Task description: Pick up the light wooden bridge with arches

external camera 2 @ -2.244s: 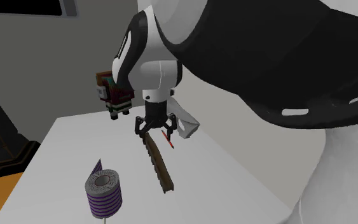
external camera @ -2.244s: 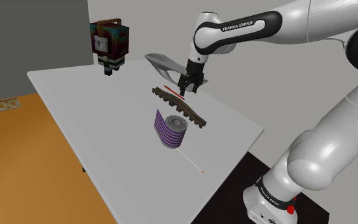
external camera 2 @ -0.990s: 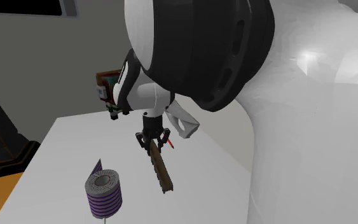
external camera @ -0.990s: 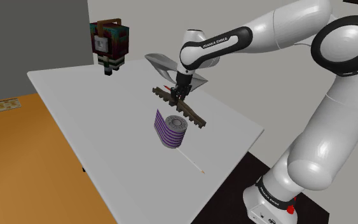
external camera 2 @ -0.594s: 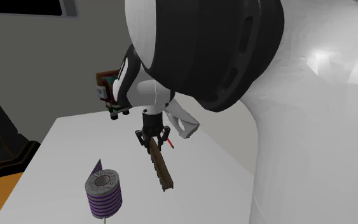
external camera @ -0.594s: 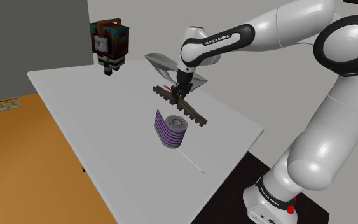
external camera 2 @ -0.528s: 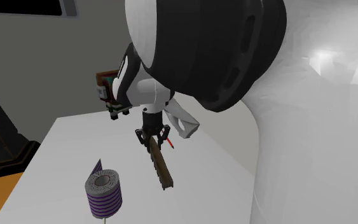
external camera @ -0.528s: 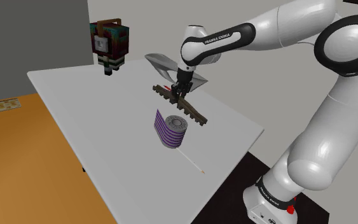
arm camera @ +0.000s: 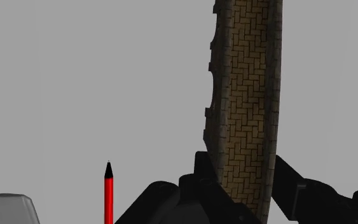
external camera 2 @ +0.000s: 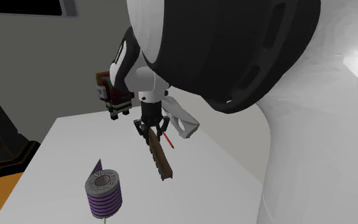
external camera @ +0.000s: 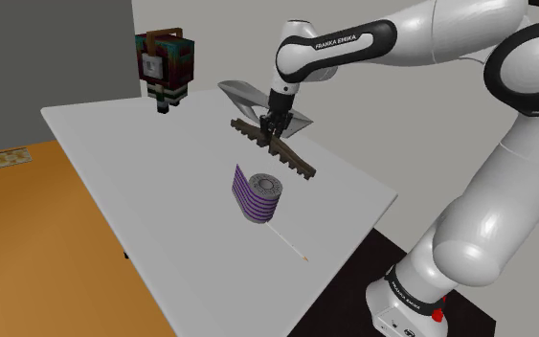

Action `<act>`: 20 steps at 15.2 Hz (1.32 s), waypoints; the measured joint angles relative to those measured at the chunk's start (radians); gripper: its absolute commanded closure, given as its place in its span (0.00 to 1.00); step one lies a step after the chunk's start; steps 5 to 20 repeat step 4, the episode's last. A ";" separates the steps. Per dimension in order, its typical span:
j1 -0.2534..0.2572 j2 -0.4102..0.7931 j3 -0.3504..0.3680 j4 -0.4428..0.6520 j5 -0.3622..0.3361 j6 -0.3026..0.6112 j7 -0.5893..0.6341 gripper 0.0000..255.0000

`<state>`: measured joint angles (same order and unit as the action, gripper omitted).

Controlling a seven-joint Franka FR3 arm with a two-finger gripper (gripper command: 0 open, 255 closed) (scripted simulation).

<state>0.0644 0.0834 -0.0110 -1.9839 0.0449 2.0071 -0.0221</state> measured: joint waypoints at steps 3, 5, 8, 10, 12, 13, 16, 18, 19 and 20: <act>-0.001 -0.016 -0.001 0.021 -0.001 -0.037 0.000 1.00; -0.001 -0.019 -0.001 0.029 -0.001 -0.048 0.000 1.00; -0.001 -0.019 -0.001 0.029 -0.001 -0.048 0.000 1.00; -0.001 -0.019 -0.001 0.029 -0.001 -0.048 0.000 1.00; -0.001 -0.019 -0.001 0.029 -0.001 -0.048 0.000 1.00; -0.001 -0.019 -0.001 0.029 -0.001 -0.048 0.000 1.00; -0.001 -0.019 -0.001 0.029 -0.001 -0.048 0.000 1.00; -0.001 -0.019 -0.001 0.029 -0.001 -0.048 0.000 1.00; -0.001 -0.019 -0.001 0.029 -0.001 -0.048 0.000 1.00; -0.001 -0.019 -0.001 0.029 -0.001 -0.048 0.000 1.00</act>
